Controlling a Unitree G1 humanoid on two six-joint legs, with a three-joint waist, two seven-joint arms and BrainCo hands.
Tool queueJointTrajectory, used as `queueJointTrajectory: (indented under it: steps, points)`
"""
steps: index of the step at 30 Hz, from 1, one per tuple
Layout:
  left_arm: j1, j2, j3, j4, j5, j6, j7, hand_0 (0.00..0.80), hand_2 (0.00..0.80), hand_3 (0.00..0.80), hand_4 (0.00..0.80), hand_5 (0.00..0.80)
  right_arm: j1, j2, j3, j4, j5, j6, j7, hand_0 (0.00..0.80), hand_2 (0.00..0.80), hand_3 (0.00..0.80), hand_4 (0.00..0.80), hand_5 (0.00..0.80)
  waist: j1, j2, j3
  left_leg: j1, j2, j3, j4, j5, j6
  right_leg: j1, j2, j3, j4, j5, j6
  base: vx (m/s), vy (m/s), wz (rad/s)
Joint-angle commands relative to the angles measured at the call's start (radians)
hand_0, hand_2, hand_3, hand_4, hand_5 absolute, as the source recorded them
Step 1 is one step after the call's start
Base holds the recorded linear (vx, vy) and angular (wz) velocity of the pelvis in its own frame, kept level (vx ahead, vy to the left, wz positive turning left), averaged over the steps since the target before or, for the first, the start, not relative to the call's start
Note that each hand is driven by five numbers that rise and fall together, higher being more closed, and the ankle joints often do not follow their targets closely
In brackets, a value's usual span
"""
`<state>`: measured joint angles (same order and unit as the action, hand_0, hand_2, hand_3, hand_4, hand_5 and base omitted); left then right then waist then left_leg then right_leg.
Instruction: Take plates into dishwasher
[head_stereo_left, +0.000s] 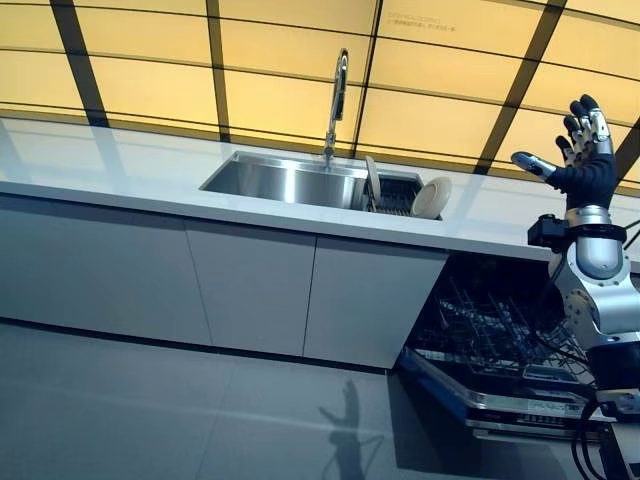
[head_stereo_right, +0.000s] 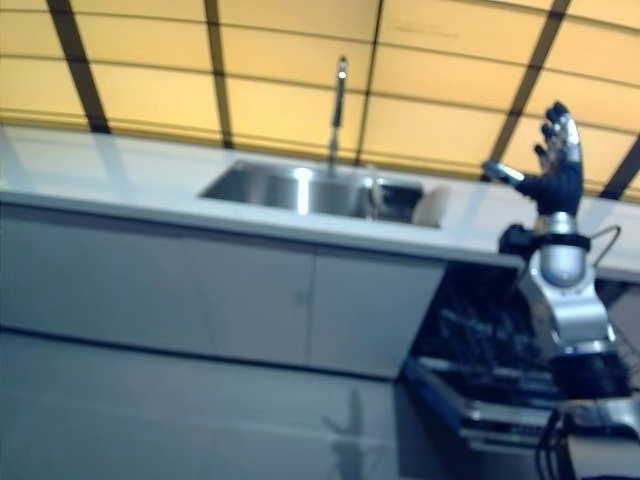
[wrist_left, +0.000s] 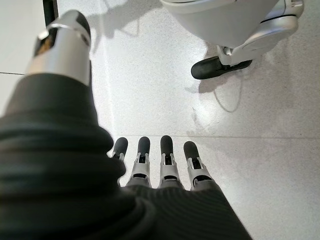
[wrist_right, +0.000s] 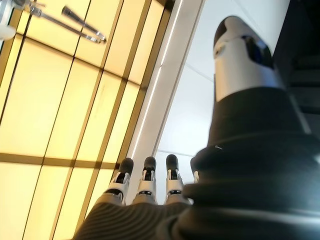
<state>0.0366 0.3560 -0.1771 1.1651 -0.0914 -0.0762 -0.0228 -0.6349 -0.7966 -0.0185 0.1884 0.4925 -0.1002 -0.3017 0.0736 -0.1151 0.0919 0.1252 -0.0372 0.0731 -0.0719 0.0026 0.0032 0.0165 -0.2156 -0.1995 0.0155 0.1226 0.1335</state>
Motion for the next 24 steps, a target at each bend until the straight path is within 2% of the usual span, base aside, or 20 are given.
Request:
queueJointTrajectory:
  steps: [1, 2, 3, 4, 5, 6, 7, 8, 9, 11, 13, 14, 19, 21, 24]
  points:
    - [-0.036, 0.023, -0.049, 0.031, 0.039, -0.018, -0.008, 0.000, 0.000, 0.000, 0.000, 0.000, -0.138, -0.057, 0.013, 0.032, 0.004, -0.026, -0.019, 0.000, 0.000, 0.000, 0.000, 0.000, 0.042, 0.053, -0.021, -0.054, -0.035, -0.124, 0.067, -0.034, 0.056, -0.037, -0.072, 0.118, 0.379, 0.165, 0.031, 0.035, 0.122, 0.04]
    - [-0.036, 0.024, -0.049, 0.030, 0.041, -0.013, -0.008, 0.000, 0.000, 0.000, 0.000, 0.000, -0.138, -0.058, 0.013, 0.033, 0.003, -0.025, -0.019, 0.000, 0.000, 0.000, 0.000, 0.000, 0.042, 0.056, -0.021, -0.053, -0.034, -0.126, 0.066, -0.033, 0.056, -0.048, -0.070, 0.122, 0.395, 0.168, 0.032, 0.123, 0.170, 0.12]
    - [-0.028, 0.029, -0.052, 0.031, 0.037, 0.000, -0.004, 0.000, 0.000, 0.000, 0.000, 0.000, -0.144, -0.063, 0.020, 0.038, 0.006, -0.018, -0.013, 0.000, 0.000, 0.000, 0.000, 0.000, 0.028, 0.067, -0.010, -0.030, -0.036, -0.144, 0.056, -0.034, 0.058, -0.133, -0.034, 0.124, 0.429, 0.179, 0.034, 0.136, 0.097, 0.17]
    - [-0.025, 0.031, -0.053, 0.032, 0.036, 0.003, -0.004, 0.000, 0.000, 0.000, 0.000, 0.000, -0.148, -0.065, 0.022, 0.040, 0.011, -0.016, -0.011, 0.000, 0.000, 0.000, 0.000, 0.000, 0.022, 0.070, -0.007, -0.019, -0.039, -0.151, 0.049, -0.035, 0.058, -0.163, -0.021, 0.120, 0.435, 0.175, 0.034, 0.262, 0.097, 0.11]
    - [-0.019, 0.032, -0.052, 0.030, 0.045, 0.012, -0.006, 0.000, 0.000, 0.000, 0.000, 0.000, -0.162, -0.074, 0.027, 0.045, 0.016, -0.005, -0.010, 0.000, 0.000, 0.000, 0.000, 0.000, 0.009, 0.063, -0.001, 0.007, -0.056, -0.167, 0.039, -0.041, 0.053, -0.215, 0.010, 0.098, 0.384, 0.155, 0.029, 0.233, 0.022, 0.00]
    - [-0.017, 0.032, -0.050, 0.031, 0.049, 0.013, -0.007, 0.000, 0.000, 0.000, 0.000, 0.000, -0.165, -0.076, 0.028, 0.046, 0.022, -0.003, -0.008, 0.000, 0.000, 0.000, 0.000, 0.000, 0.004, 0.060, 0.001, 0.017, -0.061, -0.172, 0.038, -0.047, 0.051, -0.221, 0.018, 0.088, 0.355, 0.149, 0.029, 0.320, -0.005, -0.03]
    - [-0.014, 0.029, -0.044, 0.035, 0.051, 0.010, -0.006, 0.000, 0.000, 0.000, 0.000, 0.000, -0.171, -0.081, 0.027, 0.049, 0.039, 0.000, -0.001, 0.000, 0.000, 0.000, 0.000, 0.000, -0.007, 0.048, 0.006, 0.036, -0.079, -0.183, 0.038, -0.060, 0.047, -0.236, 0.040, 0.060, 0.269, 0.140, 0.029, 0.377, -0.016, 0.18]
    - [-0.012, 0.023, -0.037, 0.040, 0.046, 0.004, -0.003, 0.000, 0.000, 0.000, 0.000, 0.000, -0.181, -0.088, 0.026, 0.057, 0.059, 0.002, 0.011, 0.000, 0.000, 0.000, 0.000, 0.000, -0.030, 0.041, 0.013, 0.070, -0.094, -0.210, 0.040, -0.077, 0.041, -0.266, 0.086, 0.022, 0.151, 0.130, 0.032, 0.384, -0.009, 0.21]
    - [-0.013, 0.020, -0.035, 0.042, 0.043, 0.000, -0.002, 0.000, 0.000, 0.000, 0.000, 0.000, -0.185, -0.090, 0.026, 0.060, 0.062, 0.002, 0.016, 0.000, 0.000, 0.000, 0.000, 0.000, -0.036, 0.044, 0.015, 0.080, -0.094, -0.219, 0.041, -0.084, 0.040, -0.268, 0.101, 0.016, 0.127, 0.125, 0.031, 0.372, 0.010, 0.25]
    - [-0.021, 0.006, -0.035, 0.060, 0.034, -0.011, 0.004, 0.000, 0.000, 0.000, 0.000, 0.000, -0.195, -0.101, 0.025, 0.073, 0.091, 0.002, 0.039, 0.000, 0.000, 0.000, 0.000, 0.000, -0.070, 0.049, 0.018, 0.121, -0.102, -0.271, 0.039, -0.100, 0.042, -0.309, 0.156, 0.028, 0.025, 0.139, 0.025, 0.370, 0.015, 0.35]
    - [-0.024, -0.002, -0.039, 0.067, 0.026, -0.018, 0.002, 0.000, 0.000, 0.000, 0.000, 0.000, -0.197, -0.106, 0.021, 0.075, 0.117, 0.006, 0.051, 0.000, 0.000, 0.000, 0.000, 0.000, -0.087, 0.052, 0.021, 0.146, -0.107, -0.296, 0.036, -0.110, 0.048, -0.347, 0.163, 0.030, 0.037, 0.157, 0.020, 0.380, 0.009, 0.67]
    - [-0.026, -0.009, -0.046, 0.083, 0.021, -0.027, -0.004, 0.000, 0.000, 0.000, 0.000, 0.000, -0.194, -0.110, 0.019, 0.073, 0.138, 0.009, 0.051, 0.000, 0.000, 0.000, 0.000, 0.000, -0.099, 0.047, 0.018, 0.162, -0.116, -0.314, 0.034, -0.125, 0.059, -0.354, 0.163, 0.039, 0.045, 0.165, 0.014, 0.295, 0.004, 0.60]
    - [-0.015, -0.023, -0.047, 0.118, 0.035, -0.034, 0.010, 0.000, 0.000, 0.000, 0.000, 0.000, -0.170, -0.119, -0.001, 0.055, 0.113, 0.005, 0.046, 0.000, 0.000, 0.000, 0.000, 0.000, -0.112, 0.026, -0.006, 0.181, -0.143, -0.338, 0.036, -0.168, 0.080, -0.307, 0.166, 0.071, 0.035, 0.157, -0.006, 0.316, -0.061, 0.21]
    - [-0.008, -0.023, -0.046, 0.127, 0.042, -0.041, 0.003, 0.000, 0.000, 0.000, 0.000, 0.000, -0.154, -0.127, -0.013, 0.043, 0.114, 0.009, 0.042, 0.000, 0.000, 0.000, 0.000, 0.000, -0.119, 0.027, -0.021, 0.194, -0.138, -0.334, 0.035, -0.179, 0.070, -0.288, 0.167, 0.073, 0.043, 0.143, -0.015, 0.298, -0.102, 0.07]
    - [0.008, -0.032, -0.044, 0.134, 0.051, -0.063, 0.006, 0.000, 0.000, 0.000, 0.000, 0.000, -0.120, -0.127, -0.035, 0.007, 0.114, 0.036, 0.056, 0.000, 0.000, 0.000, 0.000, 0.000, -0.138, 0.034, -0.055, 0.234, -0.115, -0.319, 0.044, -0.199, 0.037, -0.245, 0.155, 0.070, 0.053, 0.098, -0.047, 0.344, -0.147, 0.19]
